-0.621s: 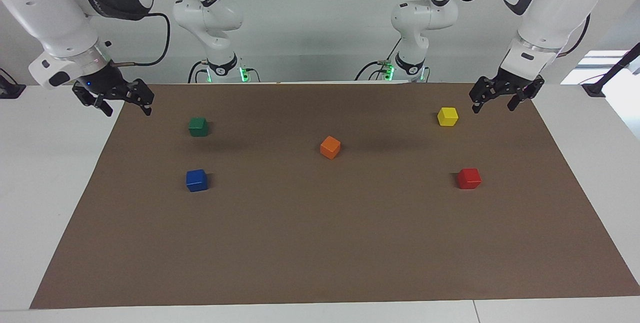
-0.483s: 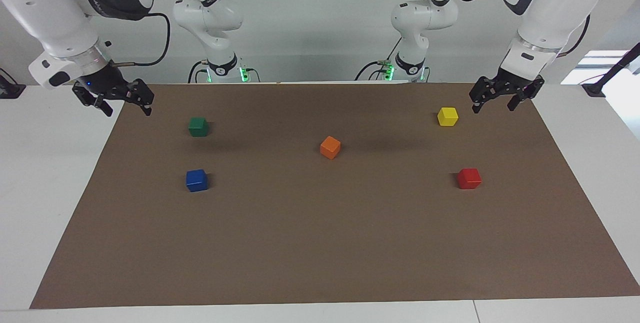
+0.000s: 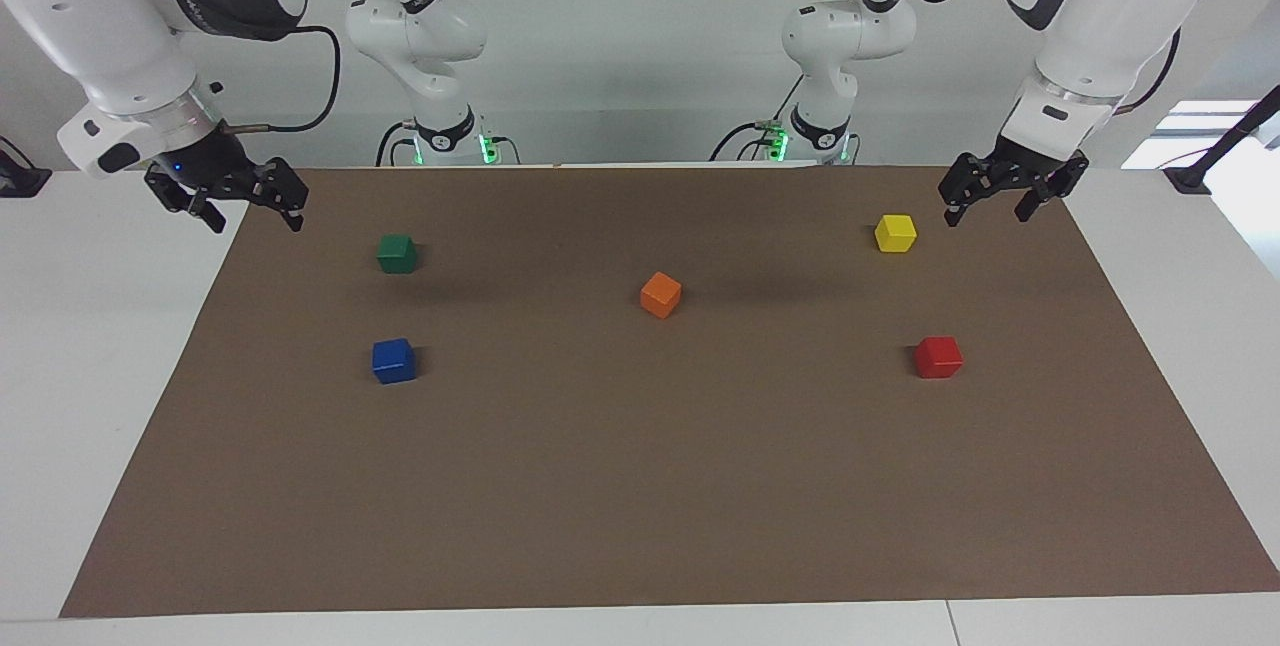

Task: Transfer red block to right arm and stack on blue block
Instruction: 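Move the left gripper down onto the red block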

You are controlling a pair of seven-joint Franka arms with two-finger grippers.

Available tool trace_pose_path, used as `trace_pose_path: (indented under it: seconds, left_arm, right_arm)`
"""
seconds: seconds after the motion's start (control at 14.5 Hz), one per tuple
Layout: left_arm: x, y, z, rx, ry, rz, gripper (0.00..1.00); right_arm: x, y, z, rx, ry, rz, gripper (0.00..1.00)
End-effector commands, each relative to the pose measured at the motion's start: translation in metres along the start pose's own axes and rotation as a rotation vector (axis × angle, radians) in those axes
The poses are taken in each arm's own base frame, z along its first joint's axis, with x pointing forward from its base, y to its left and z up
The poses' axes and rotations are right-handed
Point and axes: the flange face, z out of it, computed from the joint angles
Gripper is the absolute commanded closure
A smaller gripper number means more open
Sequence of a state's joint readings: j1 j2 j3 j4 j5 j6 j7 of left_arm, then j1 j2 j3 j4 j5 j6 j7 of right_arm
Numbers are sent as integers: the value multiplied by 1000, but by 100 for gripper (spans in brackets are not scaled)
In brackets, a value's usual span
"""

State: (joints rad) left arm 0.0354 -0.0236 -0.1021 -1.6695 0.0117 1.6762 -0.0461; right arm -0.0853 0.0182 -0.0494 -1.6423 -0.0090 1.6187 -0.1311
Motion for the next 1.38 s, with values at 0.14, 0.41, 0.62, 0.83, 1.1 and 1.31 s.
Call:
trace_pose_path:
  seconds: [0.14, 0.41, 0.62, 0.83, 1.1, 1.31]
  left_arm:
    - [-17, -4, 5, -3, -42, -51, 0]
    - [-3, -30, 30, -4, 33, -9, 0]
    - [17, -48, 74, -7, 9, 53, 0]
    - [26, -51, 127, -5, 9, 89, 0]
    - [33, -69, 180, -11, 3, 89, 0]
    - [37, -66, 204, -15, 13, 109, 0]
  right_arm:
    - [-3, 1, 1, -6, -10, -12, 0]
    - [-6, 0, 1, -5, -16, -19, 0]
    - [-7, -2, 1, -4, -22, -18, 0]
    - [-7, -2, 1, -5, -17, -28, 0]
    - [-7, -4, 5, 1, -23, -28, 0]
    - [-9, -5, 7, 4, -27, -27, 0]
